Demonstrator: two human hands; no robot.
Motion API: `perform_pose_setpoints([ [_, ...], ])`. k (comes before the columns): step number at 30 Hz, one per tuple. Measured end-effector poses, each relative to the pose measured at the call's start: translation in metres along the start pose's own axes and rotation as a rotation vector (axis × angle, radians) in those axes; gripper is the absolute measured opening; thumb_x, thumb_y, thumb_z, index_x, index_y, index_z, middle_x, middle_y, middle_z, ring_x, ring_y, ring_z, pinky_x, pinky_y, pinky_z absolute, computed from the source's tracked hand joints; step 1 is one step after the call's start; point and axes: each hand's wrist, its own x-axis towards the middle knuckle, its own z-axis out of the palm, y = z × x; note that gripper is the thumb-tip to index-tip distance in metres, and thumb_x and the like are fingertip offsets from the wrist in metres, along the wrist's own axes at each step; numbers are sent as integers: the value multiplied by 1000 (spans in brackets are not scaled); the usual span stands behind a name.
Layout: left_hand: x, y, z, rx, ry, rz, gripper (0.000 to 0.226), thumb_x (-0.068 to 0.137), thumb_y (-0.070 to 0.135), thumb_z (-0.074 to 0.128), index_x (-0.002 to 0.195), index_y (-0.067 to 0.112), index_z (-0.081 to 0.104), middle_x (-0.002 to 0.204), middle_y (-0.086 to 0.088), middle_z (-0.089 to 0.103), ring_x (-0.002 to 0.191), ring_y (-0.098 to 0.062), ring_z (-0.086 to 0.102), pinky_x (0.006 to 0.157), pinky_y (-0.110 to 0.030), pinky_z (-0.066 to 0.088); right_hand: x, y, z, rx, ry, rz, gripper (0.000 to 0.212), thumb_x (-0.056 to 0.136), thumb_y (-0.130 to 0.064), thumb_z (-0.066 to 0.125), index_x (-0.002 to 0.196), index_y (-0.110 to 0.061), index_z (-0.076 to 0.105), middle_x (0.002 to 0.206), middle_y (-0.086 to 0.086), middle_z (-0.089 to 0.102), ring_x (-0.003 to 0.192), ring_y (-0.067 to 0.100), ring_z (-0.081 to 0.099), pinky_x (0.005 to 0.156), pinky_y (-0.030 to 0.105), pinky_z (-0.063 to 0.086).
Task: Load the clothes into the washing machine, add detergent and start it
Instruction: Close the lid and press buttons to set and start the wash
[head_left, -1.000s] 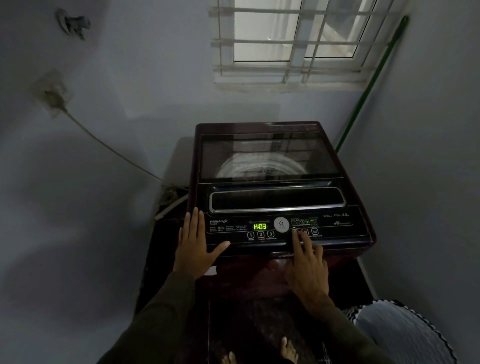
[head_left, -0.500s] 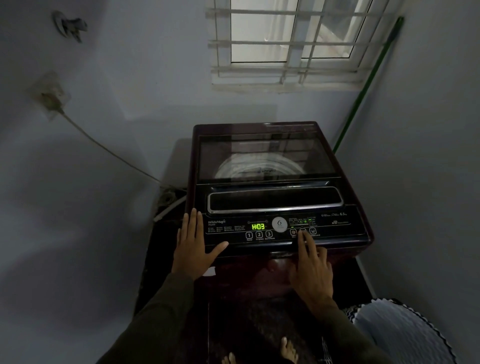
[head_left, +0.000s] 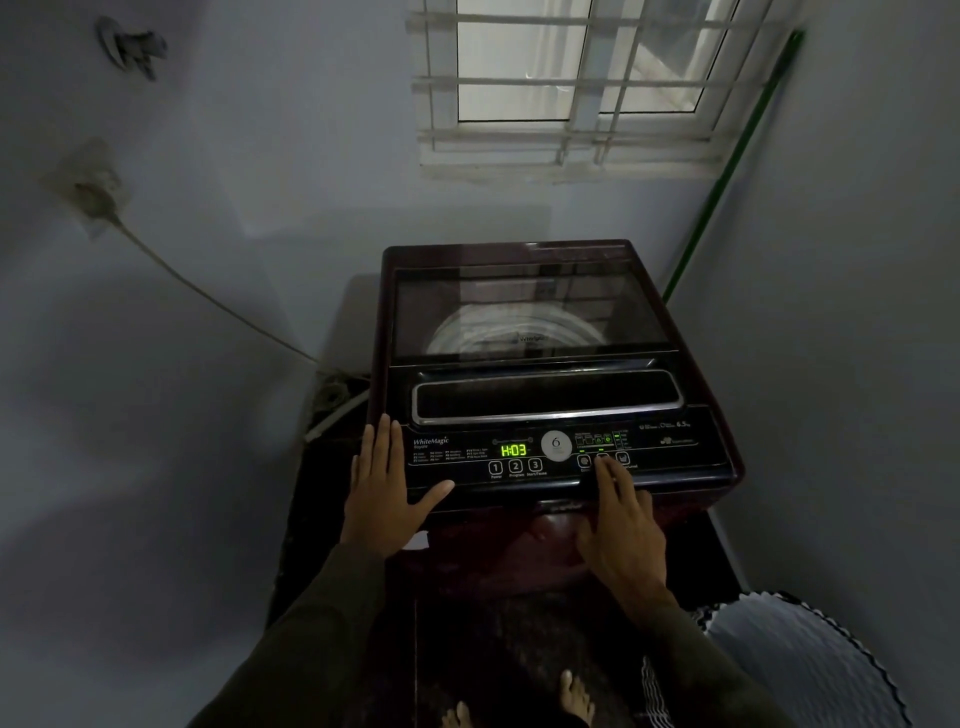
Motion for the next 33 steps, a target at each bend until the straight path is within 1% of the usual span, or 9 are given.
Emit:
perform_pose_setpoints([
  [3, 0, 1, 0, -5, 4, 3, 114, 76, 89, 24, 155, 14, -8, 163, 0, -18, 148, -16, -20, 120, -50, 6, 0, 6, -7, 27, 15, 59, 86, 80, -51, 49, 154, -19, 17, 160, -7, 13, 131, 26, 36, 90, 42, 51],
  [7, 0, 0, 1, -5, 7, 8, 114, 76, 89, 25, 155, 13, -7, 163, 0, -17, 149, -17, -19, 120, -51, 6, 1, 14, -11, -22, 12, 46, 92, 73, -58, 35, 155, -20, 17, 160, -8, 15, 127, 27, 39, 90, 45, 53],
  [12, 0, -1, 1, 2, 6, 5, 114, 77, 89, 24, 155, 14, -8, 163, 0, -17, 149, -17, -20, 120, -51, 7, 5, 13, -6, -11, 2, 74, 81, 84, -36, 53, 155, -21, 15, 160, -10, 13, 125, 26, 39, 90, 44, 51],
  [16, 0, 0, 1, -4, 5, 5, 114, 76, 89, 24, 155, 13, -7, 163, -1, -15, 149, -18, -18, 120, -52, 7, 8, 15, -6, -11, 9, 74, 79, 83, -19, 55, 153, -23, 19, 159, -12, 17, 121, 24, 39, 86, 41, 52],
  [21, 0, -1, 1, -1, -9, 0, 113, 76, 89, 24, 155, 16, -11, 162, 0, -20, 148, -17, -21, 120, -51, 6, 11, 15, -11, -33, 22, 59, 77, 78, -13, 58, 149, -20, 28, 152, -10, 24, 122, 25, 39, 85, 41, 54],
  [24, 0, 0, 0, -6, -11, -5, 115, 75, 90, 23, 155, 15, -10, 162, 0, -19, 149, -17, -20, 120, -51, 5, 12, 15, -12, -8, 24, 83, 77, 76, -10, 59, 147, -23, 31, 150, -10, 26, 123, 25, 38, 85, 42, 54],
  [27, 0, 0, -1, -15, -19, -9, 117, 73, 92, 21, 155, 15, -11, 162, 0, -20, 148, -16, -22, 121, -50, 4, 12, 12, -11, 3, 21, 94, 74, 77, -12, 60, 145, -21, 33, 149, -7, 26, 125, 25, 38, 85, 42, 55],
  [30, -1, 1, -1, -30, -22, -7, 117, 73, 92, 22, 154, 16, -14, 162, 1, -22, 147, -15, -24, 120, -50, 2, 10, 4, -8, -16, 13, 94, 73, 79, -23, 63, 145, -18, 31, 151, -5, 23, 126, 26, 35, 86, 43, 55],
  [33, -1, 1, -2, -31, -21, -4, 117, 73, 92, 21, 154, 16, -14, 161, 2, -22, 147, -15, -25, 120, -50, 2, 2, -14, 5, -27, -23, -20, 76, 85, -29, 63, 150, -23, 24, 155, -8, 19, 131, 23, 31, 93, 37, 52],
])
